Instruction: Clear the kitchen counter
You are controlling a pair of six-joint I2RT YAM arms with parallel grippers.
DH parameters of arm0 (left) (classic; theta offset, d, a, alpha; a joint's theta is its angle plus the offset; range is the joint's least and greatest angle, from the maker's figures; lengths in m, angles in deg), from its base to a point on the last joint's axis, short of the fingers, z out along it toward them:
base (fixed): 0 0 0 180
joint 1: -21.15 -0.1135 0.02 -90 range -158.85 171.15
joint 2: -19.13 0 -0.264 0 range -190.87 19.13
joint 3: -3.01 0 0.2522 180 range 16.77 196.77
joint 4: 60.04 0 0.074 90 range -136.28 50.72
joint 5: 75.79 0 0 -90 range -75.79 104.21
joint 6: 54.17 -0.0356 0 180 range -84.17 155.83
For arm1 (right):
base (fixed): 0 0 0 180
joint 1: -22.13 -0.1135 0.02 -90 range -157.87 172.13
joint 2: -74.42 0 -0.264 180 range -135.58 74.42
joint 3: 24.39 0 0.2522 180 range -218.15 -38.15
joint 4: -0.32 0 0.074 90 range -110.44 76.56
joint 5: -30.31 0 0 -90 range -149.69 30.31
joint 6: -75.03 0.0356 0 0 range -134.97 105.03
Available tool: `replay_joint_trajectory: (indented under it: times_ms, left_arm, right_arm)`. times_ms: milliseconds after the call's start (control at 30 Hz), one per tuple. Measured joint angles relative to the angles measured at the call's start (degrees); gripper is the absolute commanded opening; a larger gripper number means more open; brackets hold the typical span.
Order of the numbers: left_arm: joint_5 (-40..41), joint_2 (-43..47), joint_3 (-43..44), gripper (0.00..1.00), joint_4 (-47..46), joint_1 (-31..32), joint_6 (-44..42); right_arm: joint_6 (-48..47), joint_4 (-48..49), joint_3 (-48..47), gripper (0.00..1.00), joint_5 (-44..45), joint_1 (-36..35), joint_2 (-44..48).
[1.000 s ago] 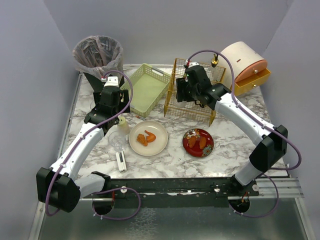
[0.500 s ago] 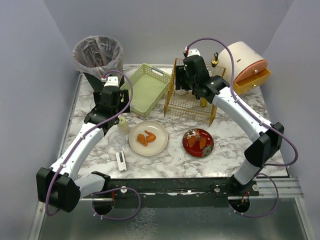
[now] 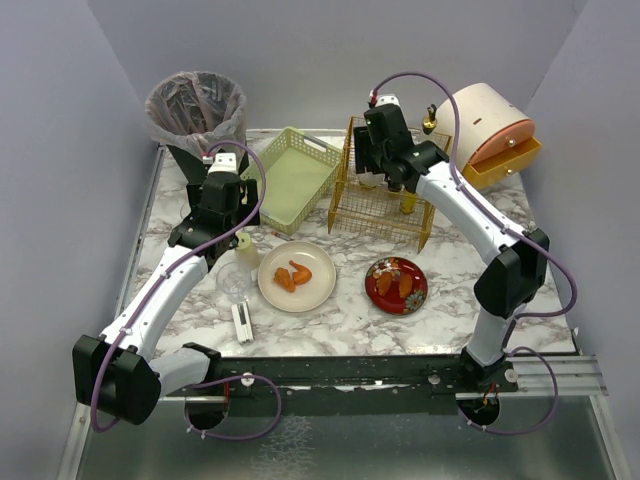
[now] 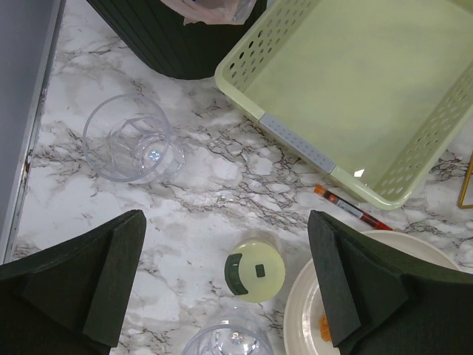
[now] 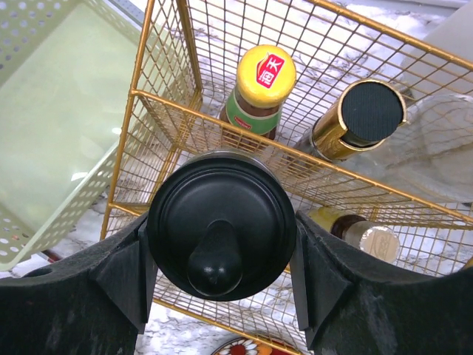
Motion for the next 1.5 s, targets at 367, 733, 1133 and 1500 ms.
replay_joint_trajectory:
  times_ms: [367,733,1133,1500]
  left_arm:
    - [0.1,0.0,0.0,0.99,0.0,0.0,0.0]
    - [0.1,0.0,0.0,0.99,0.0,0.0,0.0]
    - [0.1,0.0,0.0,0.99,0.0,0.0,0.0]
    - [0.3,0.0,0.0,0.99,0.0,0.0,0.0]
  right_arm:
    - [0.0,0.0,0.1,0.00,-0.3,1.0,-2.6]
    - [1.0,1.5,5.2,0.03,-0.3,2.5,-3.5]
    - [3.3,3.7,7.1,0.35,-2.0,2.6,-5.7]
    - [4.6,4.5,7.6,0.70,-2.3,2.6,-5.7]
